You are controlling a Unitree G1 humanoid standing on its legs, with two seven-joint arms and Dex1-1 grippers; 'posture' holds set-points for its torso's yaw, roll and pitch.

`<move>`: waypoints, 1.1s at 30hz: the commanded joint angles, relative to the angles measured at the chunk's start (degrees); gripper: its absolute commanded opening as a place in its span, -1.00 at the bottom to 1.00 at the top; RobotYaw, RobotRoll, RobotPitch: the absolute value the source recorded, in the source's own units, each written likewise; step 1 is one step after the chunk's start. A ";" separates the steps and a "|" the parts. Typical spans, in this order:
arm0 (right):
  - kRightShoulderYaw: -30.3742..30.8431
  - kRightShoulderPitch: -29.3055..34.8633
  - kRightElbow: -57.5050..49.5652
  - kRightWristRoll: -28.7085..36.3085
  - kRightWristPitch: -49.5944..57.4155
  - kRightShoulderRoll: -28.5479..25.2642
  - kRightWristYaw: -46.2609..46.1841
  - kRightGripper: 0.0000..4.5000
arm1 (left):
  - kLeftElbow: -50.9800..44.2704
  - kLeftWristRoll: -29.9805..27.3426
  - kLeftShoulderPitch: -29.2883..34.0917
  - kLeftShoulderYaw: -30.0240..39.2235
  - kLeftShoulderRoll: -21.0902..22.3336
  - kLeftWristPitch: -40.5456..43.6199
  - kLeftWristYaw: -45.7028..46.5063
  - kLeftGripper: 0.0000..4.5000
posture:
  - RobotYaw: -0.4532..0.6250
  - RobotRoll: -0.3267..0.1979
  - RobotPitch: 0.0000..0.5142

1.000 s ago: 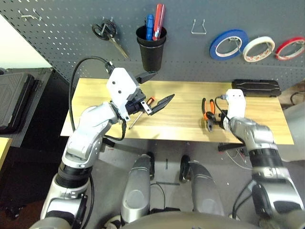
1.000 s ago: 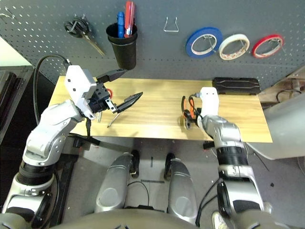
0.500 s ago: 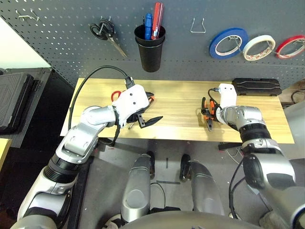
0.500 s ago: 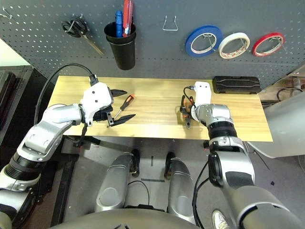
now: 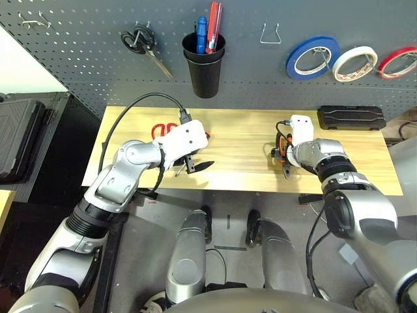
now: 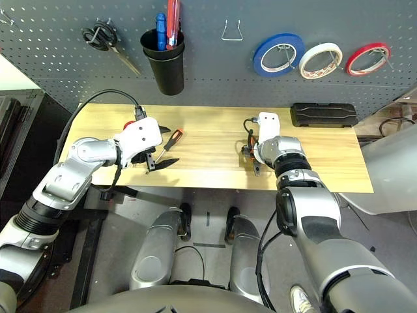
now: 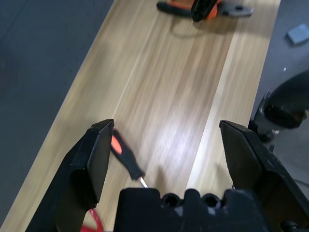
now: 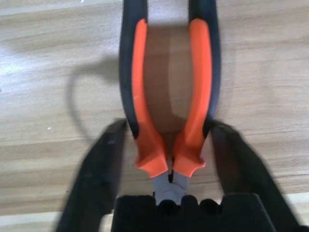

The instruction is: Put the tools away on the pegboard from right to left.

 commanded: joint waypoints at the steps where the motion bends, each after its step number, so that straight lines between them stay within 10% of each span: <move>1: -0.05 2.10 0.76 -0.39 -1.49 0.02 0.97 0.09 | -0.66 -1.77 1.02 1.76 -1.36 -0.81 -0.09 1.00 | 0.26 0.25 0.25; 19: 14.60 25.52 -41.48 -10.65 -19.28 -9.94 16.60 0.09 | -15.50 -24.29 -4.52 20.54 -12.68 11.41 10.72 1.00 | 0.25 0.25 0.11; 33: 8.09 32.58 -70.93 -4.71 -25.94 -11.62 20.54 0.09 | -16.81 -26.14 -3.77 22.33 -9.98 11.73 12.88 1.00 | 0.22 0.25 0.01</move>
